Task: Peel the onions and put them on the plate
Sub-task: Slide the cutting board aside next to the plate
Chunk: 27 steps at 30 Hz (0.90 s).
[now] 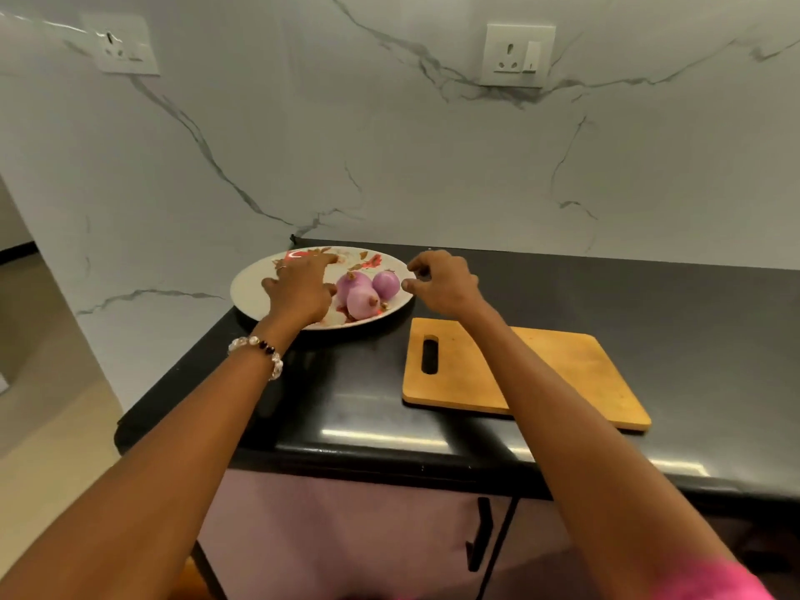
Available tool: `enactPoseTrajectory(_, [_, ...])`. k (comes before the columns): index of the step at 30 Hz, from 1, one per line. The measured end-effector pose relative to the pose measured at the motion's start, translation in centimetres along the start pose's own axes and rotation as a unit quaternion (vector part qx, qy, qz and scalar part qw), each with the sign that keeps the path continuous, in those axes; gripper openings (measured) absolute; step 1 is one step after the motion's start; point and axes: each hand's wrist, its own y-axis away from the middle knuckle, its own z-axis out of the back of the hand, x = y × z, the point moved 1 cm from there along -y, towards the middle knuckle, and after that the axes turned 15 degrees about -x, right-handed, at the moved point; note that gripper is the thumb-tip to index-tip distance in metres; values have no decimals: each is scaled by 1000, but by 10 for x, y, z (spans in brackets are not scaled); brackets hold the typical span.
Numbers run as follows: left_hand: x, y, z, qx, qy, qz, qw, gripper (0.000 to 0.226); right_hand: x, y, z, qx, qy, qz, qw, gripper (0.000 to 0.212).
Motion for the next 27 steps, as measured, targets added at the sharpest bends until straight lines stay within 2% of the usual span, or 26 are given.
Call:
enactPoseTrajectory(3, [5,-21,-3,98,-17,-120,988,70,10,-27,-23,77,66,19,995,49])
enactPoseTrajectory(5, [10,-34,-9,157,10,-170,973,79,12,-38,-34,137,102,32,985,56])
enactPoseTrajectory(8, [13,-43,-19,174,49,-210,961,80,10,-45,-50,187,142,51,971,60])
enactPoseTrajectory(12, [19,-45,-30,96,100,-196,971,66,5,-47,-60,108,113,39,987,46])
enactPoseTrajectory(15, [29,-43,-31,57,52,-184,980,67,0,-42,-56,62,87,29,994,48])
enactPoseTrajectory(18, [32,-38,-24,-21,10,-109,994,63,-7,-31,-33,-4,11,-1,1000,45])
enactPoseTrajectory(20, [24,-30,-11,-95,43,-53,993,59,-16,-20,-11,-49,-30,-21,998,43])
enactPoseTrajectory(22, [9,-18,3,-133,112,-21,984,57,-30,-4,15,-73,-52,-36,995,43])
enactPoseTrajectory(24, [-13,-3,15,-105,188,-29,976,59,-44,13,40,-80,-89,-49,992,43])
enactPoseTrajectory(27, [-55,28,26,-5,252,-87,964,62,-60,42,79,-73,-116,-68,988,43])
